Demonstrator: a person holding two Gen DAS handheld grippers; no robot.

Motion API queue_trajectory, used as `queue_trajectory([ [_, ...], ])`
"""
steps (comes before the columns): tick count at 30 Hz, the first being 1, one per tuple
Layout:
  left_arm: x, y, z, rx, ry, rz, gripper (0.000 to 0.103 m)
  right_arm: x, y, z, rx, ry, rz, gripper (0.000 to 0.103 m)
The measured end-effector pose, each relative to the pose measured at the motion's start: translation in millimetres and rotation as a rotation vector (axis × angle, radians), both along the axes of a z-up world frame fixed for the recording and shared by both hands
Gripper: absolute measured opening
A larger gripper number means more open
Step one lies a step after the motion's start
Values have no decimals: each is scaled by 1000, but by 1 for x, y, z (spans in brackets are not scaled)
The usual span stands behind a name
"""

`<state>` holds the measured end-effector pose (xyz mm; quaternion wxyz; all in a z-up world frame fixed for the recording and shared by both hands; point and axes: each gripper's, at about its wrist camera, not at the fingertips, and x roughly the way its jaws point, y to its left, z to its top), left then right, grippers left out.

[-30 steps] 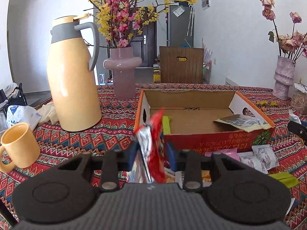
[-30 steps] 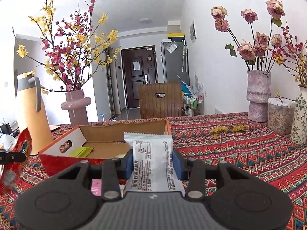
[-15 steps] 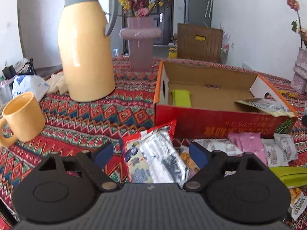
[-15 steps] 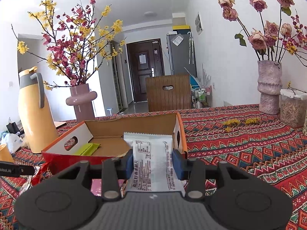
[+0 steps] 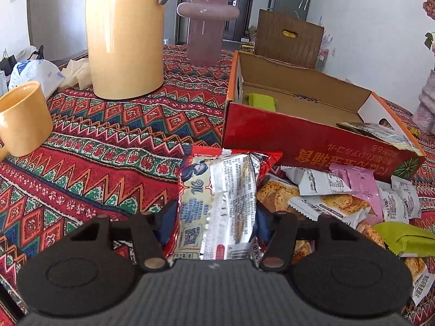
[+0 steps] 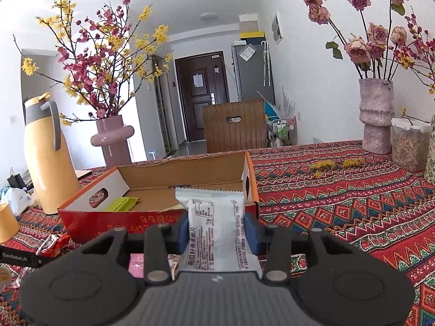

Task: Organize snacks
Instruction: 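Carry the silver packet with the left tool while the right tool carries the white packet into the box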

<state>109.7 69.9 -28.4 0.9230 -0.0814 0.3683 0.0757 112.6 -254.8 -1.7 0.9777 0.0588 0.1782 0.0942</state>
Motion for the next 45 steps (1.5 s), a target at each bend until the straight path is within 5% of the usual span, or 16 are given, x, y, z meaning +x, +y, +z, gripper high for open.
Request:
queue_trajectory([
  [12,-6,-7,44,53,-141,-15,57,0,4,13,-12,-33,10,41],
  [27,49,-51,97,108,-276,-68,58,56,27,40,-46,-23,49,41],
  [45,119,-58,46,137,-208,-33,58,122,41,6,-39,107,19,41],
])
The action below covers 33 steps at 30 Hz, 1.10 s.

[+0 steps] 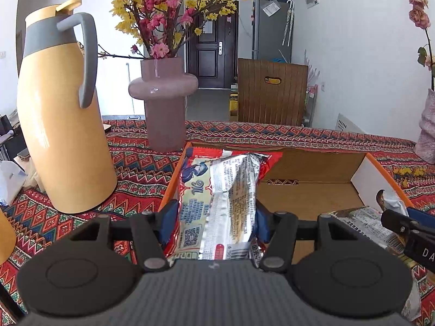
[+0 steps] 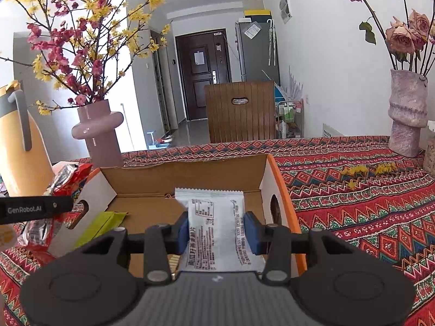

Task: Organize snacks
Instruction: 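Carry the silver packet with the left tool while the right tool carries the white packet into the box, then open both tools to release the packets inside the box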

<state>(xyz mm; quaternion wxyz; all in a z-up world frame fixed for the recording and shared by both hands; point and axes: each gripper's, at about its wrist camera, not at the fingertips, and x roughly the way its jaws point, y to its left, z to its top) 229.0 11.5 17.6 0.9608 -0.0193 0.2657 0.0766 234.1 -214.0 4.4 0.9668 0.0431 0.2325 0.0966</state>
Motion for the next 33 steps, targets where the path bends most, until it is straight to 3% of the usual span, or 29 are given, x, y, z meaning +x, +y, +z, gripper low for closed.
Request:
queue_trajectory([
  [10,-7,0,-3,-6,-22,-3,65,3,4,-8,-17,32,12,43],
  [12,-8,0,-2,-6,-31,3,73,3,5,-9,-23,32,13,43],
  [20,-15,3,3,-29,-61,8,88,3,4,-9,-20,22,13,45],
  [23,-19,3,4,-32,-73,7,96,-1,2,-7,-2,2,16,60],
  [25,-22,3,5,-37,-81,9,100,-4,-1,-5,10,-15,12,82],
  [30,-28,5,9,-49,-103,9,103,-10,-8,0,42,-49,-10,101],
  [33,-29,7,10,-56,-106,9,103,-12,-11,3,57,-64,-24,103],
])
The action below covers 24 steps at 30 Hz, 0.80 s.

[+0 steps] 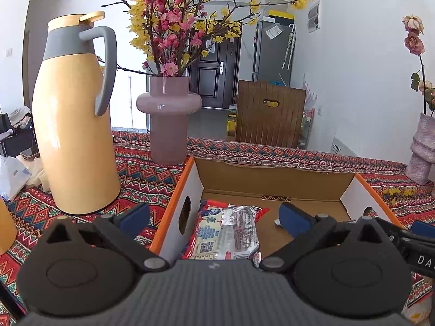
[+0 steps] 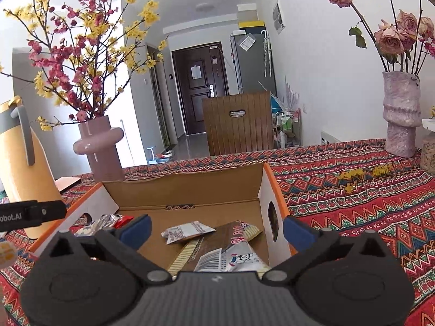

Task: Organize snacks
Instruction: 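Open both tools to release the packets inside the box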

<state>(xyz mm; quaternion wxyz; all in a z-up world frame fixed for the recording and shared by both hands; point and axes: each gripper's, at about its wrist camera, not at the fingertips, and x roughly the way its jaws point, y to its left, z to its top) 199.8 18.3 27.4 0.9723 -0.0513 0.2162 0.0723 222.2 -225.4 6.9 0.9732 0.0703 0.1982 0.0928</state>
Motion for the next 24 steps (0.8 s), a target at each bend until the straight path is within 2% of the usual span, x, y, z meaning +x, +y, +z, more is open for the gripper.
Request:
queue_trajectory([
  [11,-4,0,3,-3,2,-3,103,-11,-7,9,23,-46,-14,103],
  [24,-27,-8,26,13,-7,-42,103,-52,-12,36,26,-149,-10,103],
])
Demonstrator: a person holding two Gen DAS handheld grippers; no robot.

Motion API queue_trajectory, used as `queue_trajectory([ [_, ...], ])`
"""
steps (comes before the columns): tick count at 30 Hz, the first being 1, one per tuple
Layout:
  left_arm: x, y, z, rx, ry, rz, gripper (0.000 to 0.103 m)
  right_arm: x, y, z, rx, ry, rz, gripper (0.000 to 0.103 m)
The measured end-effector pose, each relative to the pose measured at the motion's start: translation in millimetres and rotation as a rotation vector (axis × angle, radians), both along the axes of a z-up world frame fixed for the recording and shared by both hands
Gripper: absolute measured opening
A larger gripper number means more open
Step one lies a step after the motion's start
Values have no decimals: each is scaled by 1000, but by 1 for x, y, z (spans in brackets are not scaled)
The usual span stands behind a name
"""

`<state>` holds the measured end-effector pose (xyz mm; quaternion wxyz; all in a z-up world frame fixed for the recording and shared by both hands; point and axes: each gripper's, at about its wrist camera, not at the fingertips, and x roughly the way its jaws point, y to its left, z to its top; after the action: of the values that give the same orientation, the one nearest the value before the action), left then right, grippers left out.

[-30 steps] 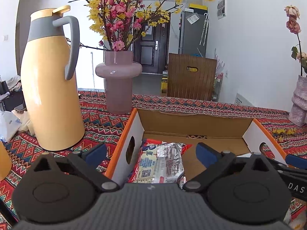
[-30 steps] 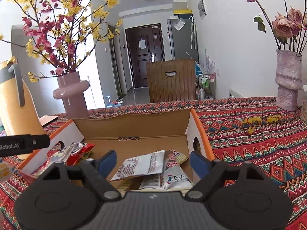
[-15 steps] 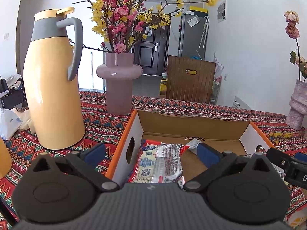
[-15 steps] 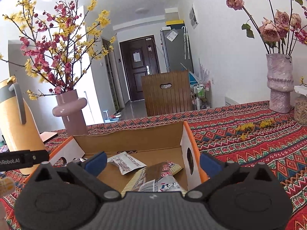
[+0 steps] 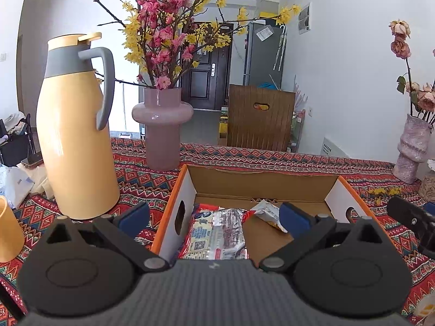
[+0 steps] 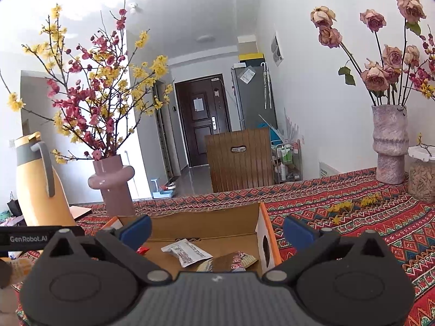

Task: Organize snacks
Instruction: 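Open both tools to release the packets inside the box, then withdraw both tools from the box back over the snack pile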

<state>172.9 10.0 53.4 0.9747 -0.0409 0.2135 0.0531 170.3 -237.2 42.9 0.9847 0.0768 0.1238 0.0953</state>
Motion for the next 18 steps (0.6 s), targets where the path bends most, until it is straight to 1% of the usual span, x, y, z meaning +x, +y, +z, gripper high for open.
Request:
queue_trajectory([
  [8,-25,4,4,2,9,-36,103,-26,2,1,-27,4,19,103],
  [18,-50,16,-11,-3,46,-57,103,-55,-1,-11,-59,41,32,103],
])
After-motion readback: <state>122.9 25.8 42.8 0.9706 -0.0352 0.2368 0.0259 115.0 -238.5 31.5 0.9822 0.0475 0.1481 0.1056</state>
